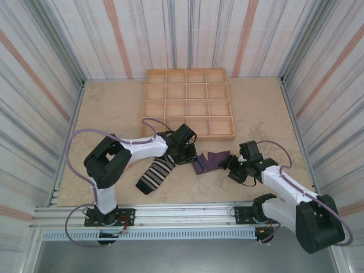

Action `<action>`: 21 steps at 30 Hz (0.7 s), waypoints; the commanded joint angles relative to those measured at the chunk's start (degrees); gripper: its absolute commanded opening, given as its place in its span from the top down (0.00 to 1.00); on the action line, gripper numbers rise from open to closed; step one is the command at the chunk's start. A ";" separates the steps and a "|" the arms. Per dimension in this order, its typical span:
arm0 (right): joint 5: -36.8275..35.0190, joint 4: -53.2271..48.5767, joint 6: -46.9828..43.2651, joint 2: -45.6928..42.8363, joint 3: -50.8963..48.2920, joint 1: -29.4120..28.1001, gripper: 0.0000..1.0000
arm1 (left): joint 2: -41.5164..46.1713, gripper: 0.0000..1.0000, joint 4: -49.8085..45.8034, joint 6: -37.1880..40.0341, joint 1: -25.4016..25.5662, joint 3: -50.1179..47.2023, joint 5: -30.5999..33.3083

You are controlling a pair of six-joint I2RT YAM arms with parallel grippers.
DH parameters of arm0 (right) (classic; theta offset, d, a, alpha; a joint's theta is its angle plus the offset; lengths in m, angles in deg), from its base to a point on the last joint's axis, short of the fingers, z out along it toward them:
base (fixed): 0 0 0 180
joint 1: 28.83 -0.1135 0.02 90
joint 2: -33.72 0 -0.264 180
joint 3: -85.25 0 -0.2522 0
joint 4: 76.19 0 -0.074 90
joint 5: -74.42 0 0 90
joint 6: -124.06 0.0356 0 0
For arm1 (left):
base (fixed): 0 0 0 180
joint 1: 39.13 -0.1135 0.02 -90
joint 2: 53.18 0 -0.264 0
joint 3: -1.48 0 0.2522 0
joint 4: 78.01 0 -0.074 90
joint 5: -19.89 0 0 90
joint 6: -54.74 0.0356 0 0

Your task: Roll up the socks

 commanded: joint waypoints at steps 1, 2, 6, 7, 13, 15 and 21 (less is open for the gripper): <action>-3.43 2.54 -1.55 3.94 0.92 0.46 0.35 | 2.90 1.00 -0.57 -2.59 1.51 -2.25 2.66; -4.28 3.14 -1.58 5.13 1.18 0.42 0.37 | 3.43 1.00 -0.16 -3.55 1.91 -2.89 3.21; -7.66 5.99 -2.61 8.97 1.30 0.33 0.46 | 5.42 1.00 1.08 -6.86 3.10 -5.64 4.86; -8.27 6.51 -2.86 10.06 1.50 0.33 0.51 | 6.06 1.00 1.18 -7.76 3.48 -6.41 5.78; -10.56 9.26 -4.33 15.70 3.30 0.20 0.82 | 9.57 1.00 1.99 -11.69 5.49 -9.70 10.71; -10.60 10.65 -4.48 17.59 4.03 -0.03 0.90 | 11.02 1.00 2.05 -12.93 6.50 -10.79 13.18; -11.37 14.97 -6.28 21.66 6.15 -2.24 0.91 | 14.04 1.00 1.91 -17.70 8.34 -14.28 18.28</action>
